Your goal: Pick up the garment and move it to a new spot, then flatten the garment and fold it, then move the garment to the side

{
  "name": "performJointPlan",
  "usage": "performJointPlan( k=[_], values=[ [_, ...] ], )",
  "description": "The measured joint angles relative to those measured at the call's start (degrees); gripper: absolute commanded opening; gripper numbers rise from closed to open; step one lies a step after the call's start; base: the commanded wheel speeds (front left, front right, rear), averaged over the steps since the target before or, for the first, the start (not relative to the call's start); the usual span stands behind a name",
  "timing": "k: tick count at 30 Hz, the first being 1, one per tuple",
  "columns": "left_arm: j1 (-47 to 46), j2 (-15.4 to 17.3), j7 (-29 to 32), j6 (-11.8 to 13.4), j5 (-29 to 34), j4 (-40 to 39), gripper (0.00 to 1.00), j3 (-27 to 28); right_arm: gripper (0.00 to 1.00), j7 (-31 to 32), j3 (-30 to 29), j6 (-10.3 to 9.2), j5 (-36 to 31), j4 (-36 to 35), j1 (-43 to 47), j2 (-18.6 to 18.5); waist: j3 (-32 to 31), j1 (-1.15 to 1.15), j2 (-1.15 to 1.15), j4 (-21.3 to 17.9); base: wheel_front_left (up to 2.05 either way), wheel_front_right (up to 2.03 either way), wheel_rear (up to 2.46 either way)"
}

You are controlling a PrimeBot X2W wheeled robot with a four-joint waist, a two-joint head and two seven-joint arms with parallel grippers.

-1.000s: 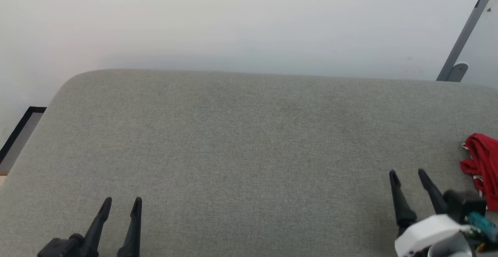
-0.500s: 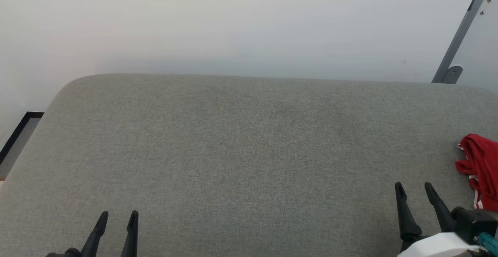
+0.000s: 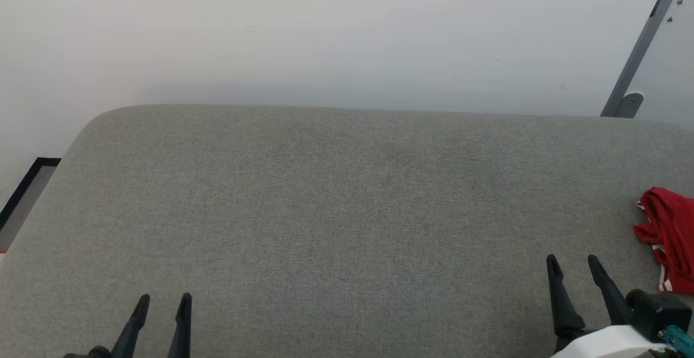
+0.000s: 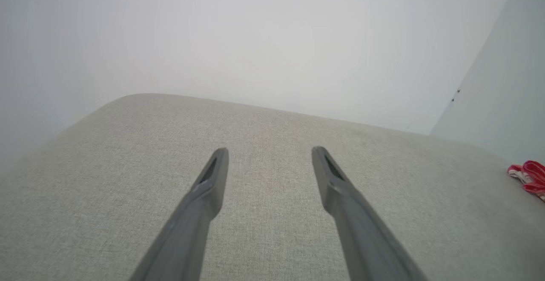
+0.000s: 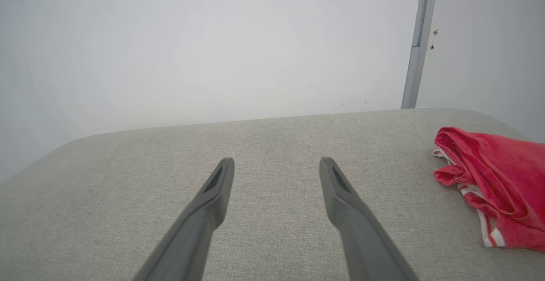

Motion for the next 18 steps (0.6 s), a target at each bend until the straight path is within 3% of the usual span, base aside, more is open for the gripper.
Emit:
performJointPlan(
  k=[4,5,10,18],
  values=[
    [-0.01,-0.07,0.00,0.00,0.40,-0.30,1.00,0.47,1.00,0.31,-0.01,0.00,0.05,-0.51,-0.01,0.04,0.06,0.00,0.00,-0.10,0.00,0.00,0.00],
    [-0.01,-0.16,0.00,0.00,0.38,-0.19,0.00,0.56,0.00,0.42,0.00,0.00,0.05,-0.42,0.04,0.08,0.08,0.00,0.00,-0.12,0.00,0.00,0.00],
    [0.03,-1.67,0.04,-0.01,0.18,2.40,0.00,-0.05,0.00,0.64,0.03,0.00,0.20,2.32,1.31,0.63,0.10,0.00,0.00,-0.15,0.00,0.00,0.00],
    [-0.37,-2.35,1.89,-0.01,-6.04,3.35,0.00,0.29,0.00,2.20,-0.24,0.00,7.08,2.91,1.12,0.77,0.34,0.00,0.00,-0.43,0.00,0.00,0.00]
  ],
)
